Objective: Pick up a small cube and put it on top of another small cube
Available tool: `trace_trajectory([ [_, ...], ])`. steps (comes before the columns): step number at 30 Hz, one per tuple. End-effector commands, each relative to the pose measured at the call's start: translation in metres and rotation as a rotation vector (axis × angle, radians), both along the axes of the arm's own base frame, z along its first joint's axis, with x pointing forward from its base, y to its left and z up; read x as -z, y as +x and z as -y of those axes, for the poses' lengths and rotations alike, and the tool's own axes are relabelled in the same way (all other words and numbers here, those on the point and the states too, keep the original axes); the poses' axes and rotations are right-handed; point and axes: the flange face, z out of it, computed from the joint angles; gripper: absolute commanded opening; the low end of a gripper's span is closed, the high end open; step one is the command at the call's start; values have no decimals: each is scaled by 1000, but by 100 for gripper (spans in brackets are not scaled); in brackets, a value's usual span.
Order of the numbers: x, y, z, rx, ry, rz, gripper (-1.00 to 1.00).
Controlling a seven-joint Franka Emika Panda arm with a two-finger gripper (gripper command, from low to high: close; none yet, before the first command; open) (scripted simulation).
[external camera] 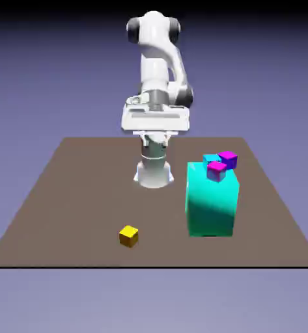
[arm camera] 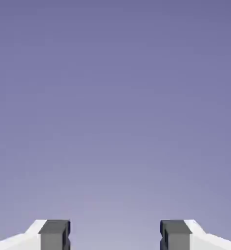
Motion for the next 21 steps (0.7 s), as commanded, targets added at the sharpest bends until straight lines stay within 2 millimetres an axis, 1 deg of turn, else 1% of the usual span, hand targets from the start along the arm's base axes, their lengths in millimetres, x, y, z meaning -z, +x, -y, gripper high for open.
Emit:
trace_trajectory([
  [1,10,5,2,-29,-19,-34,0],
  [6,61,27,14,-181,-113,-200,0],
  [11,115,41,26,-347,-204,-363,0],
  [16,170,48,40,-525,-290,-522,0],
  [21,222,48,58,-711,-369,-680,0],
])
